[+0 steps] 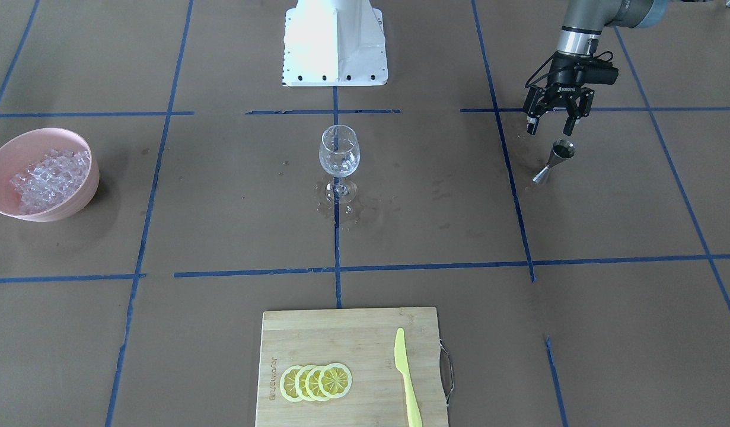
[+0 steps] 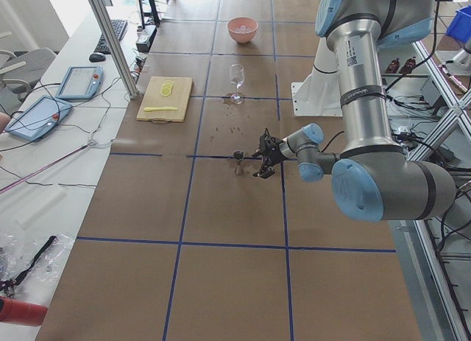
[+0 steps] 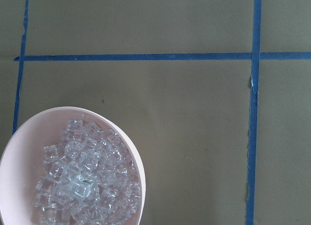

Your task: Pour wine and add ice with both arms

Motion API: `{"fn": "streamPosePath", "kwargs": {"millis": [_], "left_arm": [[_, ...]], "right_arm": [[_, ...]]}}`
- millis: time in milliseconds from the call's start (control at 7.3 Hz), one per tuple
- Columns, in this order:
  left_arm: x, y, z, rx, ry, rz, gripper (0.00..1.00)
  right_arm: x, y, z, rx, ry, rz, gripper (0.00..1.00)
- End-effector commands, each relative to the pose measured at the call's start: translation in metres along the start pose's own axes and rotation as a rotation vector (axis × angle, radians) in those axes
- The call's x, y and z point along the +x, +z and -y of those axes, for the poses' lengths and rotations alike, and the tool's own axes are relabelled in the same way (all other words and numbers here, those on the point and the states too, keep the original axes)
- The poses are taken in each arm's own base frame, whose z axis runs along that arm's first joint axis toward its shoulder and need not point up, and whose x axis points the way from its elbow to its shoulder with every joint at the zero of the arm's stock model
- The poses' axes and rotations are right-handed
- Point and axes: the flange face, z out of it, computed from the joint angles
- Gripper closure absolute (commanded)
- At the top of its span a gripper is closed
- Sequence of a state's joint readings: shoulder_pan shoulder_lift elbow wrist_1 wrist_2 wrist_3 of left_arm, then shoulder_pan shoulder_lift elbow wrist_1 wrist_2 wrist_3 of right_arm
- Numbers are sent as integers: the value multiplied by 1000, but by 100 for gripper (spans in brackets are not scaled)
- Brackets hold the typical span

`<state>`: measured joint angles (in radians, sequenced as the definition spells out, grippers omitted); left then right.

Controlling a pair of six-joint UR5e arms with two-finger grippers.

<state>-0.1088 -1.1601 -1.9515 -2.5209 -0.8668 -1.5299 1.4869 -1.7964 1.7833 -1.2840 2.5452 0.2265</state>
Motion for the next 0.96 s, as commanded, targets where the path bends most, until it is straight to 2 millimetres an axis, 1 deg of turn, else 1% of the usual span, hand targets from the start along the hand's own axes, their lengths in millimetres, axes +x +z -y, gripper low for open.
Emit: {"fn": "streamPosePath", "kwargs": {"millis": [0,137,274,411,548,685,822], "left_arm": [[22,11,-6,143,41,17,1],[36,18,-11,159,73,46,2],[32,27,-17,197,104,72,7],[29,36,-20,255,118,84,10],[28,39,-21,270,123,88,13],[29,46,-24,309,132,93,13],[38,51,-28,314,126,86,14]], "right_arm": [[0,-1,0,1,0,0,0],[0,0,0,0,-2,0,0],[0,-1,0,1,-1,0,0],[0,0,0,0,-2,0,0],[0,0,0,0,-2,0,0],[0,-1,0,1,-1,0,0],[0,-1,0,1,-3,0,0]]}}
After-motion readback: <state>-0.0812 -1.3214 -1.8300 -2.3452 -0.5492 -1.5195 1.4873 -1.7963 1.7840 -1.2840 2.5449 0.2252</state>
